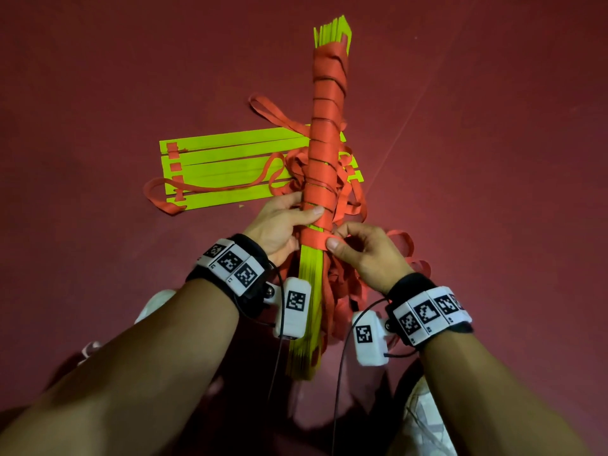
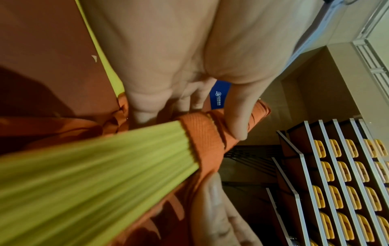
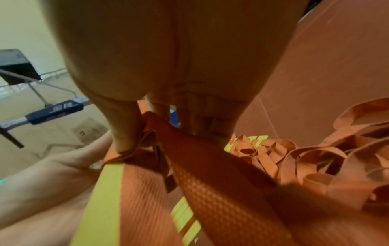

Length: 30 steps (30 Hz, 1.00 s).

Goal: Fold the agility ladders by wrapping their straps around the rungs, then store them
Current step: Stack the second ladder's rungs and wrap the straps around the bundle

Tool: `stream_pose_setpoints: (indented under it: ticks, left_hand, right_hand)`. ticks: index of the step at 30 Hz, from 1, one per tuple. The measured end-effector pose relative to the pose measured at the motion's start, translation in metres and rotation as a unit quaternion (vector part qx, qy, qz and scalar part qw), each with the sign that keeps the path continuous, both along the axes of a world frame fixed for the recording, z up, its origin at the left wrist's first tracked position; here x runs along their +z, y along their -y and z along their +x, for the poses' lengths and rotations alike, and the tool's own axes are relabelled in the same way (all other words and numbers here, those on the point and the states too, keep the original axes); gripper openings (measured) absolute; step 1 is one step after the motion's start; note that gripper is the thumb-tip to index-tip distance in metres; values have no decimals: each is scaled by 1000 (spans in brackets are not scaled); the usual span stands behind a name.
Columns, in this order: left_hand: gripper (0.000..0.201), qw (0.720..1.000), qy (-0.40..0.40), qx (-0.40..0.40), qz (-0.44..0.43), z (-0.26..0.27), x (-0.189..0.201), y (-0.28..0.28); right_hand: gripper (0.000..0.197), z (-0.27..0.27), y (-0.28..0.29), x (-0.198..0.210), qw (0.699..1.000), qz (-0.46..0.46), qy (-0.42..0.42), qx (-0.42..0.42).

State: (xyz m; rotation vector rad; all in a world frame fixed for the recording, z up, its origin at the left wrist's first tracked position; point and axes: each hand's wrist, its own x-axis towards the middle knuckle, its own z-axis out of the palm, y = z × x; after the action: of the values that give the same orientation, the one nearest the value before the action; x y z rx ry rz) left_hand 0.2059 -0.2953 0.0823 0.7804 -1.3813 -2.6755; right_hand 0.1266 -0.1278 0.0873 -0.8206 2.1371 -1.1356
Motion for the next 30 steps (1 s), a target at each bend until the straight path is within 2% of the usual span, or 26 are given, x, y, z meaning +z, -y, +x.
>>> stream_pose_setpoints:
  ticks: [4, 7, 11, 14, 17, 19, 21, 23, 28, 30]
  left_hand:
    - [26, 1000, -16, 2, 10, 1, -3, -2]
    - [29, 999, -22, -2, -23, -1, -2, -8]
    - [53, 994, -13, -47, -94, -5, -3, -11]
    - [53, 994, 13, -58, -97, -3, -4, -5]
    - [48, 992, 26, -59, -107, -1, -6, 0]
    - [48, 991, 36, -54, -113, 1, -5, 3]
    - [53, 991, 42, -59, -117, 1, -5, 5]
    - [58, 991, 37, -63, -110, -1, -5, 5]
    - [60, 996, 3, -41, -81, -3, -8, -2]
    - [72, 995, -22, -49, -79, -2, -9, -6]
  right_hand:
    - [19, 4, 2, -1, 999, 16, -32, -21]
    - [21, 5, 2, -1, 996, 22, -74, -42]
    - [25, 8, 3, -2, 991, 25, -112, -68]
    - [23, 8, 1, -2, 995, 8, -78, -66]
    - [18, 4, -4, -2, 998, -13, 14, -55]
    - [16, 0, -7, -1, 996, -7, 74, -39]
    - [15, -2, -7, 0, 996, 12, 90, -10]
    - [16, -1, -5, 4, 998, 23, 59, 4]
    - [13, 3, 0, 11, 994, 38, -100, 24]
    - [12, 4, 2, 11, 985, 48, -165, 22]
